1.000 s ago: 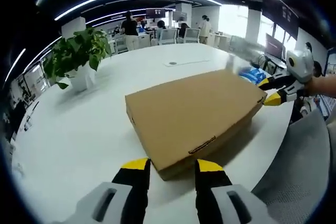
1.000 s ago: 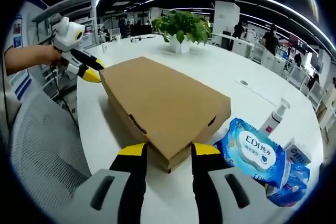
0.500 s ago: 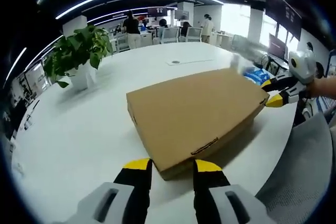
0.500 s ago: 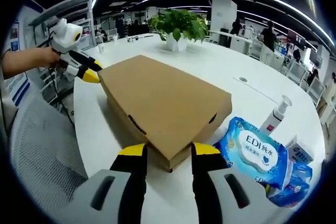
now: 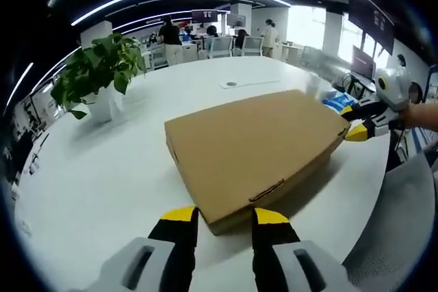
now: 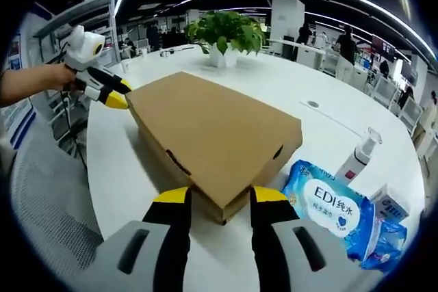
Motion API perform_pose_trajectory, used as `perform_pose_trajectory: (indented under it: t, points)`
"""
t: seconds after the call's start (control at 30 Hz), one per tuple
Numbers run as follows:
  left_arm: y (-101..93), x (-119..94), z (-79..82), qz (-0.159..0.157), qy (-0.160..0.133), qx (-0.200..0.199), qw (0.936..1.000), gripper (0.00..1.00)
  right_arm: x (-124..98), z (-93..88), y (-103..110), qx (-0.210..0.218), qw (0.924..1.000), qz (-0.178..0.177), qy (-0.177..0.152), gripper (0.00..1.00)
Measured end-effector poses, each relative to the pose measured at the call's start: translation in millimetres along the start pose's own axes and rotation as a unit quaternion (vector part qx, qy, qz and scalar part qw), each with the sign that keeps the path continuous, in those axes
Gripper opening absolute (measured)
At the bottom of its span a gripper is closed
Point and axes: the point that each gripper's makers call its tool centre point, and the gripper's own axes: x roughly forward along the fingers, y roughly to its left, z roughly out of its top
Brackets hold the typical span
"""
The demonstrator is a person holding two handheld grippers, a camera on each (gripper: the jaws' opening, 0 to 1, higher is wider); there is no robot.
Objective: Operate the shoe box by opening the lid, removing the specified soft item, and placing it in the target area until the item is outside and the box remains undamaged.
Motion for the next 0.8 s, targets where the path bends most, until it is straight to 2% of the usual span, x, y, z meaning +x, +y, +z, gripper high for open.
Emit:
perform_pose_trajectory:
  t: [0.43, 0.8]
  points:
    - [6.2, 16.0, 15.1, -0.001, -0.001, 0.005, 1.0000, 0.31, 9.0, 6.9, -18.8, 0.001, 1.0000, -0.007, 0.000, 0.32]
    - [5.9, 21.1, 23.1, -0.001, -0.004, 0.006, 1.0000, 0.31, 13.0, 9.5, -25.6, 0.004, 0.9999, -0.013, -0.001, 0.32]
